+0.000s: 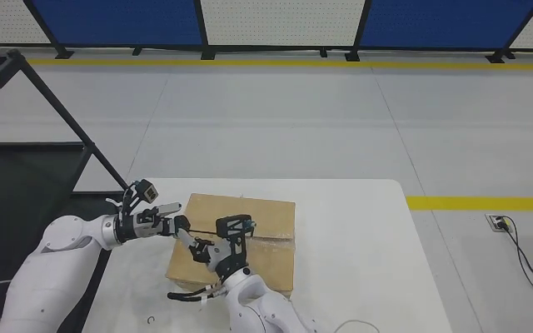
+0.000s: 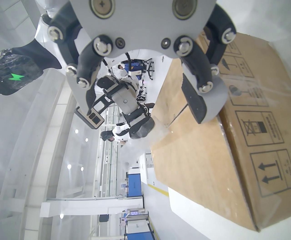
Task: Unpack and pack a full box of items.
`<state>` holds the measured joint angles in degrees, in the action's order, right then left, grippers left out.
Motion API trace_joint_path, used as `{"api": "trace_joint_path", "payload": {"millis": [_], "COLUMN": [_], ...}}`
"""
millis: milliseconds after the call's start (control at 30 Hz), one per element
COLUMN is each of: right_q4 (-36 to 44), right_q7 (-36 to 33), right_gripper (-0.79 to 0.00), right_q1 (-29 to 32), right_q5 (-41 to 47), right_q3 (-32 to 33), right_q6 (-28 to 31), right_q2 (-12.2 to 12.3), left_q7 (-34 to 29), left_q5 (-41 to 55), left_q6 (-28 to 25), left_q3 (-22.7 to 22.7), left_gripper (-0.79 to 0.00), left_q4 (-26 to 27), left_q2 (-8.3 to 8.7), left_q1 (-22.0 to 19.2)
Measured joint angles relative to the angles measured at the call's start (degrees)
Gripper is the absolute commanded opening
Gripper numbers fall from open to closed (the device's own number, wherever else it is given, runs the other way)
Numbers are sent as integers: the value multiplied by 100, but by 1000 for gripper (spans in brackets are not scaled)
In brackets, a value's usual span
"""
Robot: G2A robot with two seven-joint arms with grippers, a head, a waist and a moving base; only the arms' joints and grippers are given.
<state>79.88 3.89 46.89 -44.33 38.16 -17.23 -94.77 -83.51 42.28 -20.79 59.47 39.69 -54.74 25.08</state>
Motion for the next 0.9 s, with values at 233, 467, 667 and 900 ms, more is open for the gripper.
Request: {"api": "trace_joint_path", "payload": {"millis": [233,467,667,900], "right_q4": [-85,-82,1,176], "right_q7": [-40,-134,-189,-360], "right_gripper": [0,0,0,0], "right_q1": [-6,90,227,417], "right_q5": [-84,-204,-301,-292], "right_q3": [-17,61,195,410], "right_q6": [52,147,299,595], "right_q2": [-115,-171,-184,-175], "left_q7": [2,1,-3,-28], "left_q5": [9,-6,-24,-44], "left_q6": [-2,-1,3,27], "left_q3": [56,80,76,113], "left_gripper": [0,0,0,0], "left_q4": [-39,-24,30,122], "left_q2": [15,21,17,42], "left_q1": [18,32,54,133]}}
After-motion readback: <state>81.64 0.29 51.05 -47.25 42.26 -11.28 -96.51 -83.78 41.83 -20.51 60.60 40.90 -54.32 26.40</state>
